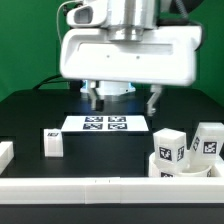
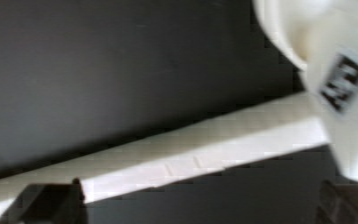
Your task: Assemble stool
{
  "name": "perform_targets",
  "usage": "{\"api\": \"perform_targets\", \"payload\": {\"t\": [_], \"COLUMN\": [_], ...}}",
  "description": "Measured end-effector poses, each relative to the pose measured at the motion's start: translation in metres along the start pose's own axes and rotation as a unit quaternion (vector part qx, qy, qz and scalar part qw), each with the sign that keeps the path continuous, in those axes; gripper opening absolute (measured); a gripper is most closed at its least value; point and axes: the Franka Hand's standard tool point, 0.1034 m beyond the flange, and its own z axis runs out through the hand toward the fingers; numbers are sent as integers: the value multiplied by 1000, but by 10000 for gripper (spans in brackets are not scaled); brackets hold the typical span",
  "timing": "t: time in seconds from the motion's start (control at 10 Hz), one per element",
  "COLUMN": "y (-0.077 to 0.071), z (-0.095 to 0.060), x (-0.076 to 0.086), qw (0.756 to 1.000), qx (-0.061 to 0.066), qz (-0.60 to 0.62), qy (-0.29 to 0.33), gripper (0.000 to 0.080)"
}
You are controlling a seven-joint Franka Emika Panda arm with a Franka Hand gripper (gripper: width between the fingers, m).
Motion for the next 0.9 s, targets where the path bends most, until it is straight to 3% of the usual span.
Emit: {"api": "perform_targets", "payload": {"t": [0.2,0.3,0.6,0.8,0.9], "y": [35,45,47,69,81], "z": [6,10,11,11,16], "x": [1,-3,-5,-13,-26], "qw": [993,987,989,993,992], "qx": [-8,-10,-6,21,40], "qz": [-118,-157,-149,-107,-83], "qy": [9,3,-8,-53,-83], "gripper": [648,648,648,648,648]}}
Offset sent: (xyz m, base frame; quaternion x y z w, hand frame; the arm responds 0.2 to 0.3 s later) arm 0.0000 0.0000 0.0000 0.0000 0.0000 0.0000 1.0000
